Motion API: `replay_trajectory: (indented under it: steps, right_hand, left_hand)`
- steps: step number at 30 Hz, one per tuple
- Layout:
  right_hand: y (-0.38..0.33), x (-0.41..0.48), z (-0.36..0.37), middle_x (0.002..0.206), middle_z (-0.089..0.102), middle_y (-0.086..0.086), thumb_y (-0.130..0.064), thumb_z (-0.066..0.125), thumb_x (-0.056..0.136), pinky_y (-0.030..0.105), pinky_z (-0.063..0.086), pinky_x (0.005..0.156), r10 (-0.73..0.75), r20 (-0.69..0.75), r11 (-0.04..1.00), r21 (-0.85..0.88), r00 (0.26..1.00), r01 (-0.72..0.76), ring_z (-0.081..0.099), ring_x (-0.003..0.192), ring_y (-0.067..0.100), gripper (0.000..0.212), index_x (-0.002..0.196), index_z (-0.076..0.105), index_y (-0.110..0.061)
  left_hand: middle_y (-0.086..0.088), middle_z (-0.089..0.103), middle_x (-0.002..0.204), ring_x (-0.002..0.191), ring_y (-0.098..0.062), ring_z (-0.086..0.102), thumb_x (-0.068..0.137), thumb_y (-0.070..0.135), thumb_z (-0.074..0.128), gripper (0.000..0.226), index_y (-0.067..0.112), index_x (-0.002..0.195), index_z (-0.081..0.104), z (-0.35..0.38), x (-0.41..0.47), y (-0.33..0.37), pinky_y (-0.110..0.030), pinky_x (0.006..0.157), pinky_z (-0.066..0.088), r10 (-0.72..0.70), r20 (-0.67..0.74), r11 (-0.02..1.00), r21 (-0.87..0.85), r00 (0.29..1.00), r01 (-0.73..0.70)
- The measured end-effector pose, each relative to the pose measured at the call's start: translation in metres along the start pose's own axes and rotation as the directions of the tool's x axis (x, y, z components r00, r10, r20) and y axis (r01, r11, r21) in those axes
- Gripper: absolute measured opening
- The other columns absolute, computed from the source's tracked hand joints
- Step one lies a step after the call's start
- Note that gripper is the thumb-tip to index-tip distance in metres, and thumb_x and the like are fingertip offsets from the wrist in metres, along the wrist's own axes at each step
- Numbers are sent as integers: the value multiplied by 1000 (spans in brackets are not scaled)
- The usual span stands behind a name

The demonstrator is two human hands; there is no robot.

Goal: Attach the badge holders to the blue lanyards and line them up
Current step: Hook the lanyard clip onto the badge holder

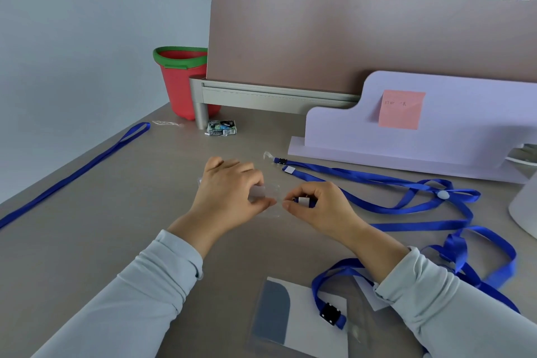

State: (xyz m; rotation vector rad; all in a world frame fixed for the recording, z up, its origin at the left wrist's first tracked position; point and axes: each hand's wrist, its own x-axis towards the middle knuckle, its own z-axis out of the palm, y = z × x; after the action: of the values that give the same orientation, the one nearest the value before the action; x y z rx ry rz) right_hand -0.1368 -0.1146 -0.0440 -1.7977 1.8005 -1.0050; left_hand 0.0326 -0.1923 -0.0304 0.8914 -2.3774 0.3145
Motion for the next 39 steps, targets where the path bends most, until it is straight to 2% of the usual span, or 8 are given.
replay_trajectory:
  steps: [4, 7, 14, 18, 24, 29, 34, 39]
  right_hand:
    - [-3, -3, -1, 82, 60, -15, -20, 64, 86, 3, 41, 67, -100, -15, 994, -40, 995, 100, 52, 72, -14, 10, 94, 70, -17]
    - [-4, -5, -1, 83, 59, -16, -17, 63, 87, 2, 40, 68, -168, -31, 984, -62, 985, 166, 53, 76, -15, 13, 97, 70, -15]
    - [-3, -4, -2, 86, 58, -15, -15, 59, 89, 2, 41, 68, -221, -32, 967, -134, 975, 215, 52, 75, -16, 16, 101, 69, -15]
    - [-2, -4, -2, 89, 63, -9, -16, 57, 90, 12, 46, 66, -241, -40, 956, -182, 970, 230, 53, 67, -1, 16, 102, 68, -15]
    - [2, -2, -1, 89, 67, -2, -18, 58, 89, 9, 42, 63, -321, -37, 905, -308, 946, 294, 53, 69, 3, 13, 97, 69, -14]
    - [3, -3, -2, 85, 67, -2, -16, 59, 87, 17, 46, 61, -345, -42, 899, -301, 938, 318, 55, 68, 7, 11, 91, 68, -14]
    - [3, -4, 0, 84, 65, -4, -16, 59, 87, 21, 48, 61, -334, -28, 904, -291, 942, 311, 56, 68, 9, 10, 90, 68, -14]
    - [3, -4, -2, 84, 64, -6, -16, 59, 87, 17, 46, 62, -325, -26, 914, -267, 945, 306, 55, 69, 8, 9, 90, 67, -14]
  left_hand:
    - [16, 60, 87, 83, -4, 53, 77, 56, 61, 28, 31, 87, 64, -10, 5, 0, -25, 78, 17, -8, 198, 997, -77, 980, 24]
    - [16, 67, 97, 87, -5, 58, 82, 48, 58, 23, 32, 96, 67, -11, 8, 4, -25, 87, 22, 5, 243, 992, -123, 970, 25]
    - [11, 70, 93, 88, -8, 59, 84, 43, 57, 20, 31, 94, 70, -12, 7, 10, -21, 85, 22, -49, 250, 979, -182, 967, 97]
    - [11, 69, 95, 83, -8, 61, 86, 39, 53, 20, 29, 94, 69, -12, 8, 14, -24, 91, 24, -49, 231, 987, -138, 972, 82]
    - [10, 68, 94, 77, -10, 59, 85, 36, 55, 17, 27, 92, 68, -17, 6, 16, -27, 92, 30, -29, 220, 983, -171, 975, 68]
    - [9, 67, 92, 80, -11, 60, 85, 38, 57, 18, 28, 94, 69, -20, 6, 15, -29, 91, 38, -27, 267, 972, -217, 963, 87]
    - [9, 64, 93, 84, -11, 58, 89, 44, 49, 25, 30, 99, 68, -21, 8, 16, -26, 86, 27, -14, 338, 993, -109, 941, 54]
    - [5, 64, 88, 78, -13, 59, 87, 37, 51, 23, 25, 92, 70, -23, 8, 19, -26, 88, 27, -3, 304, 993, -113, 953, 40]
